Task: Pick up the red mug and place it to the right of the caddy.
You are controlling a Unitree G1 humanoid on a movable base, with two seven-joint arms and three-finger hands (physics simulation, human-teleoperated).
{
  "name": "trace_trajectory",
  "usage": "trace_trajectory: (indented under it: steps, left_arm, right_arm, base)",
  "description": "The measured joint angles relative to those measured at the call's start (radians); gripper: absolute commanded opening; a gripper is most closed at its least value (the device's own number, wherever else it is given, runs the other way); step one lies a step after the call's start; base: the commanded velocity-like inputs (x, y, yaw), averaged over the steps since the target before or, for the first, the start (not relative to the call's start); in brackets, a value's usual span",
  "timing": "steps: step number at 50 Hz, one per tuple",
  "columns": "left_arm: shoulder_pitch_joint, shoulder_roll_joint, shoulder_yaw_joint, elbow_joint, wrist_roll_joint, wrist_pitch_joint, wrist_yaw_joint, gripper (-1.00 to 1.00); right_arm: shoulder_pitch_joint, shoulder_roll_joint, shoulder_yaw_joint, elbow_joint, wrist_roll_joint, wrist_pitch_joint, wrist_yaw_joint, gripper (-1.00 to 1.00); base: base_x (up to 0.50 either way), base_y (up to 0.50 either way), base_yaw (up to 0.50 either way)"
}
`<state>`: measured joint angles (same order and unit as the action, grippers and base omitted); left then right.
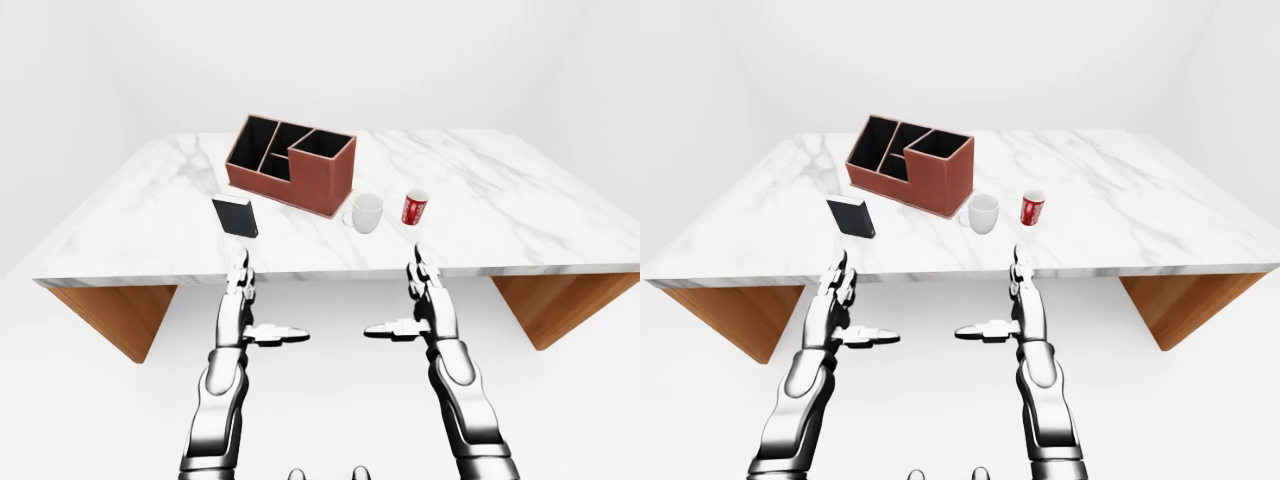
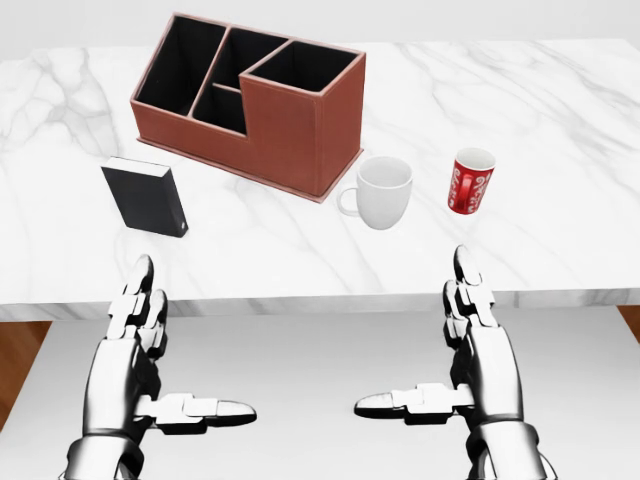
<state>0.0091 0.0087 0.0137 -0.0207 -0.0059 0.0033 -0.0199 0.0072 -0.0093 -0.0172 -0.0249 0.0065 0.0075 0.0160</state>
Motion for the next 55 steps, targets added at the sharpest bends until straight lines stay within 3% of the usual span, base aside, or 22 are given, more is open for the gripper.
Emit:
trace_trajectory:
  steps: [15,16,19,32,55]
  left_arm:
    - [0.091,0.003,0.01,-0.221,-0.004,0.055,-0.048,1.0]
    - [0.092,0.001,0.007,-0.242,0.003,0.082,-0.037,1.0]
    - [0.095,-0.004,-0.001,-0.289,0.023,0.084,-0.009,1.0]
    - [0.118,-0.012,-0.026,-0.441,0.068,0.084,0.043,1.0]
    - [0.217,-0.012,-0.056,-0.772,0.1,0.084,0.045,1.0]
  right_arm:
    - [0.048,-0.012,-0.034,-0.142,-0.014,0.033,0.027,1.0]
    - [0.059,-0.012,-0.034,-0.172,-0.015,0.049,0.031,1.0]
    - [0.084,-0.01,-0.034,-0.249,-0.02,0.08,0.044,1.0]
    - [0.148,-0.005,-0.032,-0.447,-0.036,0.08,0.07,1.0]
    - [0.224,0.009,-0.07,-0.739,-0.02,0.08,0.098,1.0]
  base:
    - [0.0,0.0,0.0]
    - [0.0,0.0,0.0]
    - [0.0,0.0,0.0]
    - [0.0,0.0,0.0]
    - [0.0,0.0,0.0]
